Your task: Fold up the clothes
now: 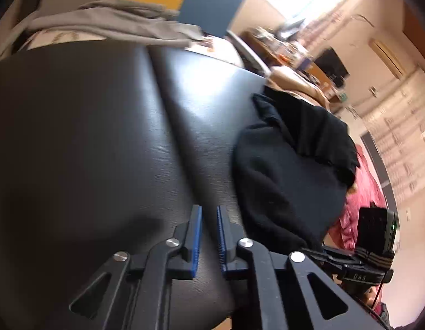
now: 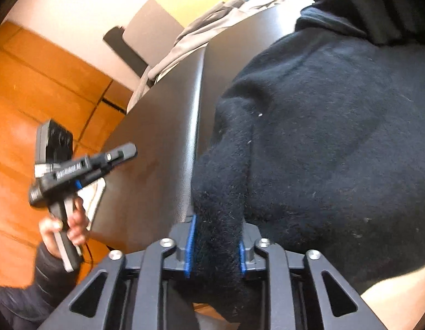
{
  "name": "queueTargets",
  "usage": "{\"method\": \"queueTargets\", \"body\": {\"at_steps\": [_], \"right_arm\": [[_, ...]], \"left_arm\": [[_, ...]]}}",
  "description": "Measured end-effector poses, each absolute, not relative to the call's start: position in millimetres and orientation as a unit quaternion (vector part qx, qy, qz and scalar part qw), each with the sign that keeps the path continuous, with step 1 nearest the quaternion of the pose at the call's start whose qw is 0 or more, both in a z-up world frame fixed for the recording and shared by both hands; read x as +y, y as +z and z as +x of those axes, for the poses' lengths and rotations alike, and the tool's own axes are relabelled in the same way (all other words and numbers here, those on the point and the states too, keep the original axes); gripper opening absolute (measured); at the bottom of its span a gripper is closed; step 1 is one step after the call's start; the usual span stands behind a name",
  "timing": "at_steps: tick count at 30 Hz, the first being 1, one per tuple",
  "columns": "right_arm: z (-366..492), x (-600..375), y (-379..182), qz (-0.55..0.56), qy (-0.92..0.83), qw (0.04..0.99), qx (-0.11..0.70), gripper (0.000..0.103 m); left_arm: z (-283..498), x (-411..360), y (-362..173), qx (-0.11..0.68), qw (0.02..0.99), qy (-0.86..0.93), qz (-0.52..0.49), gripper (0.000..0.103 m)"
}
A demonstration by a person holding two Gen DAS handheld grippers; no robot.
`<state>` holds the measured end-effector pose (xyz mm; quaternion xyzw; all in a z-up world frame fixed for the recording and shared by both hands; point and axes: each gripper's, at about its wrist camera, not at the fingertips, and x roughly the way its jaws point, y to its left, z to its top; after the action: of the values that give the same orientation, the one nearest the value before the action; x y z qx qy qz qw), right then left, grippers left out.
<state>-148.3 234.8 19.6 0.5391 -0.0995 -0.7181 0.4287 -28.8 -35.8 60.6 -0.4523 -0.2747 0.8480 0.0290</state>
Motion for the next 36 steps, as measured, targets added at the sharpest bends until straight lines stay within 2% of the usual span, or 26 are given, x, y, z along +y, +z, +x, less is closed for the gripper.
{"method": "queueTargets", "body": {"at_steps": [3,6,13,15,19,21,22,23,27,30,35,36], "right_arm": [[-157.4,254.2,29.7,0.519,-0.743,0.407,-0.112,0.035],[-177.3,289.0,65.9,0.479,-0.781,0.376,-0.142,0.042],[-246.7,382.9,145.2,0.322,-0.930,0.171,-0.044,0.046],[-276.3,400.4,145.8,0.329,-0.932,0.151,-0.029,0.048],[-333.3,405.0,118.8,0.390,-0.909,0.149,-0.007,0.048],[-342.6,400.8,92.8,0.431,-0.885,0.174,-0.001,0.026],[-345.3,400.5,86.8,0.443,-0.879,0.178,0.010,0.006],[-347.0,399.0,84.7,0.451,-0.872,0.193,0.005,0.005],[-350.7,389.0,88.7,0.464,-0.836,0.285,-0.066,0.004],[-376.1,395.2,127.0,0.416,-0.826,0.339,-0.174,0.004],[-456.4,434.6,188.8,0.319,-0.849,0.264,-0.328,0.005],[-470.3,444.3,188.1,0.322,-0.848,0.237,-0.348,0.006]], "left_arm": [[-57.8,0.4,58.5,-0.244,0.056,0.853,-0.457,0.013],[-90.4,39.6,49.5,-0.213,0.086,0.853,-0.468,0.014],[-114.6,82.3,24.4,-0.168,0.112,0.844,-0.496,0.014],[-119.6,90.8,18.3,-0.159,0.118,0.841,-0.504,0.014],[-129.0,83.2,14.2,-0.199,0.131,0.822,-0.517,0.014],[-129.8,81.1,12.6,-0.210,0.138,0.818,-0.518,0.014],[-130.1,80.4,11.8,-0.214,0.140,0.816,-0.518,0.014],[-130.0,81.0,11.6,-0.214,0.142,0.816,-0.517,0.014],[-132.6,85.4,12.5,-0.206,0.143,0.817,-0.520,0.014],[-136.7,89.9,15.1,-0.201,0.139,0.812,-0.530,0.014],[-148.3,103.2,41.8,-0.171,0.134,0.829,-0.515,0.015],[-152.5,108.6,52.0,-0.160,0.138,0.842,-0.497,0.019]]}}
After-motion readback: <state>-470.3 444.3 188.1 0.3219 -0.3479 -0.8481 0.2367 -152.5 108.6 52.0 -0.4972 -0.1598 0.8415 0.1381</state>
